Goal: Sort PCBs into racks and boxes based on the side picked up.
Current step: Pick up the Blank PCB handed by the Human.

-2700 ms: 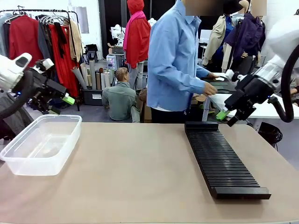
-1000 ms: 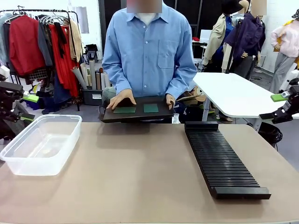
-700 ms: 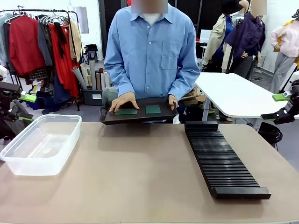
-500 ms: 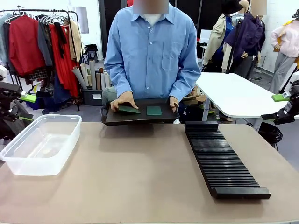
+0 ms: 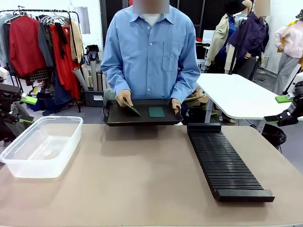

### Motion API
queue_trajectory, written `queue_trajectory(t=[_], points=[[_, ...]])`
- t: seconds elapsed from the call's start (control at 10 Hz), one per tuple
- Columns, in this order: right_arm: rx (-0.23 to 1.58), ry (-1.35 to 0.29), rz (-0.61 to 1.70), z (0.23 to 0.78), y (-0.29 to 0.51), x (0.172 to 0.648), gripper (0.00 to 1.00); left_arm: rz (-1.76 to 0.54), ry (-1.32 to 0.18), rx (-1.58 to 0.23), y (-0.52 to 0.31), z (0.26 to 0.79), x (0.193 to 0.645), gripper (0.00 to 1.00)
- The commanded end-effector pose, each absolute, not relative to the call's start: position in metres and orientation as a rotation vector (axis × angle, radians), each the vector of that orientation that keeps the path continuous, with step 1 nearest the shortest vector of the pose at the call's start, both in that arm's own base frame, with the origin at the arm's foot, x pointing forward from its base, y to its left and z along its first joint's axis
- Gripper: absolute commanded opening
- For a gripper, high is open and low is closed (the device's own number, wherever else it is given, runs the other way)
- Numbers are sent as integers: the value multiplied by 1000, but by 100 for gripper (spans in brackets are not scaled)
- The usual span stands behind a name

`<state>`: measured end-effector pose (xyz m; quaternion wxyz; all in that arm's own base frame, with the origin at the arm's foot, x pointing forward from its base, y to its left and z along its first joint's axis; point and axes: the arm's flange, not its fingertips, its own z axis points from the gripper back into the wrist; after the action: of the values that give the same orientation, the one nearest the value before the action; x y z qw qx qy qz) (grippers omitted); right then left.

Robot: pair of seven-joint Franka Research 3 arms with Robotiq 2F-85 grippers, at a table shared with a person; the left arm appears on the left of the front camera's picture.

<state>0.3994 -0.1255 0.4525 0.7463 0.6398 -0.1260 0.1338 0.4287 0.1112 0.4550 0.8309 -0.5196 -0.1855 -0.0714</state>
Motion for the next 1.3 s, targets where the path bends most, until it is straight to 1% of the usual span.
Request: queue_trajectory(t=[0.0, 1.2], points=[[1409, -274, 302, 454, -125, 398, 100, -139, -389, -1099, 111, 457, 428, 100], [1400, -276, 293, 452, -126, 399, 100, -139, -389, -1099, 111, 457, 428, 100]])
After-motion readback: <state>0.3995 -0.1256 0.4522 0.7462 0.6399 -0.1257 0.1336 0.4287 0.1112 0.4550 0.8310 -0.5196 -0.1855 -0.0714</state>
